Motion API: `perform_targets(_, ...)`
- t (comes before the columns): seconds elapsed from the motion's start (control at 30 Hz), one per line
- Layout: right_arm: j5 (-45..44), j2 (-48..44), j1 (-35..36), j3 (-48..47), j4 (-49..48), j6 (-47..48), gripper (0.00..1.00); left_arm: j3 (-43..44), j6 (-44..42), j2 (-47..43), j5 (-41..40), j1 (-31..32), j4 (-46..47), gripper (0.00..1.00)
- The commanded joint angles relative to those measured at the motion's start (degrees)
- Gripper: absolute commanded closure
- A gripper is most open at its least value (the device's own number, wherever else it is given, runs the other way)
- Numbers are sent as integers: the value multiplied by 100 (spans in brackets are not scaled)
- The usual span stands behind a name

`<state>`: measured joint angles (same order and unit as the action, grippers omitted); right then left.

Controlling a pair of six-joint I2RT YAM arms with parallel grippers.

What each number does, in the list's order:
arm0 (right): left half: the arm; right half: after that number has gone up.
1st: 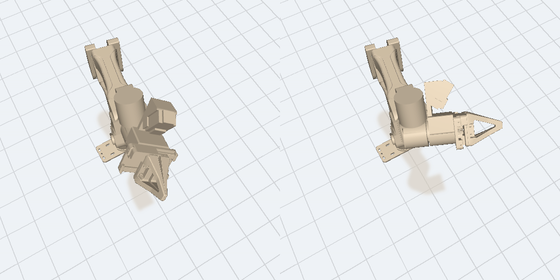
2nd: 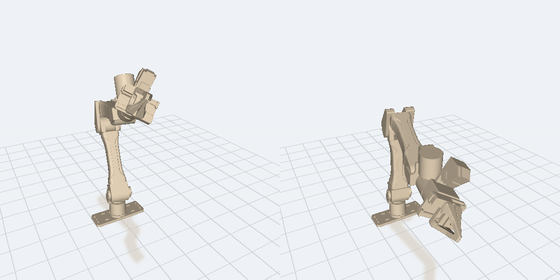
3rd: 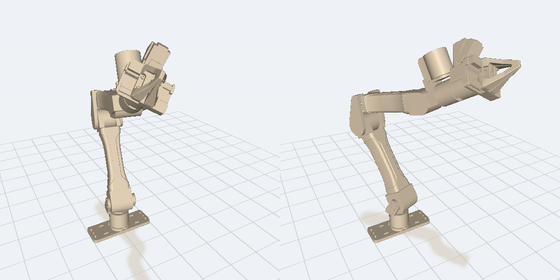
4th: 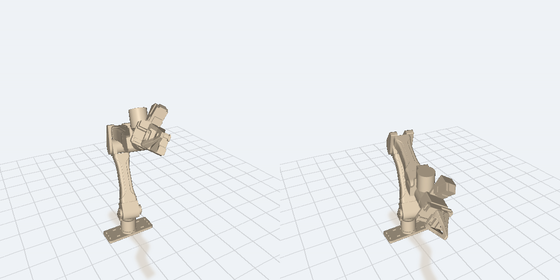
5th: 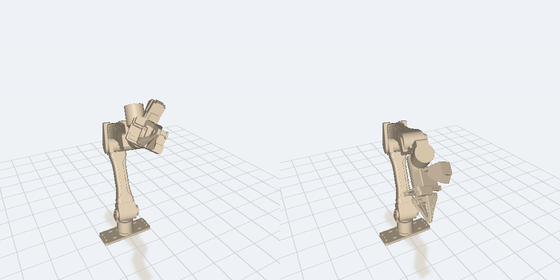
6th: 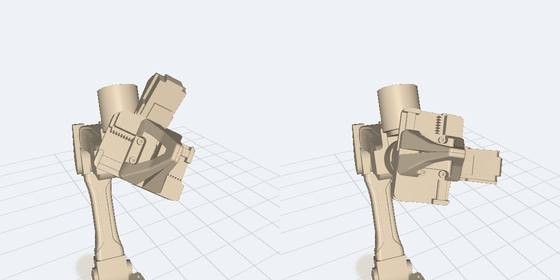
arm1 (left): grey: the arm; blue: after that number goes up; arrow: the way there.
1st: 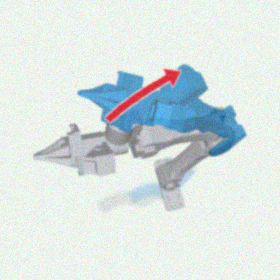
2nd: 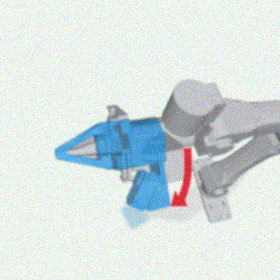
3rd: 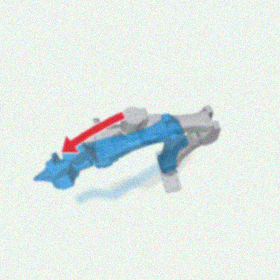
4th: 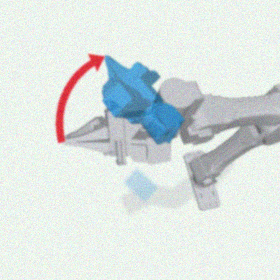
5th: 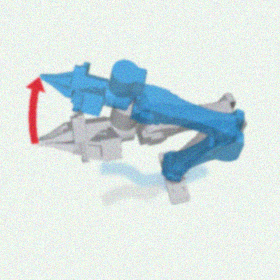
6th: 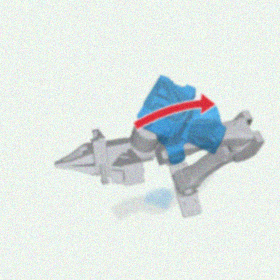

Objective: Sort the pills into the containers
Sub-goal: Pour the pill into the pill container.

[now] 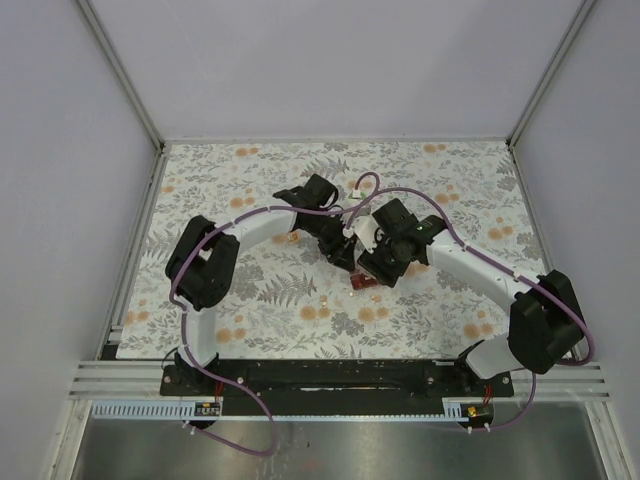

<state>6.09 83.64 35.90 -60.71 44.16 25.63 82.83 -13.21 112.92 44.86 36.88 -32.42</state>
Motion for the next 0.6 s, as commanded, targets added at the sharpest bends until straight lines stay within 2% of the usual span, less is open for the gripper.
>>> perform_targets(0.0,-46,-137,-74,33,-136,-146,100,-30,-23,-411,330,-128,316,31)
perform_targets(0.17,-2,-128,-83,24,-31,-137,100,-100,-120,-534,234,-322,333,1)
perform_targets(0.57,112,-409,-74,349,101,-84,100,-346,-243,-974,207,-709,404,1)
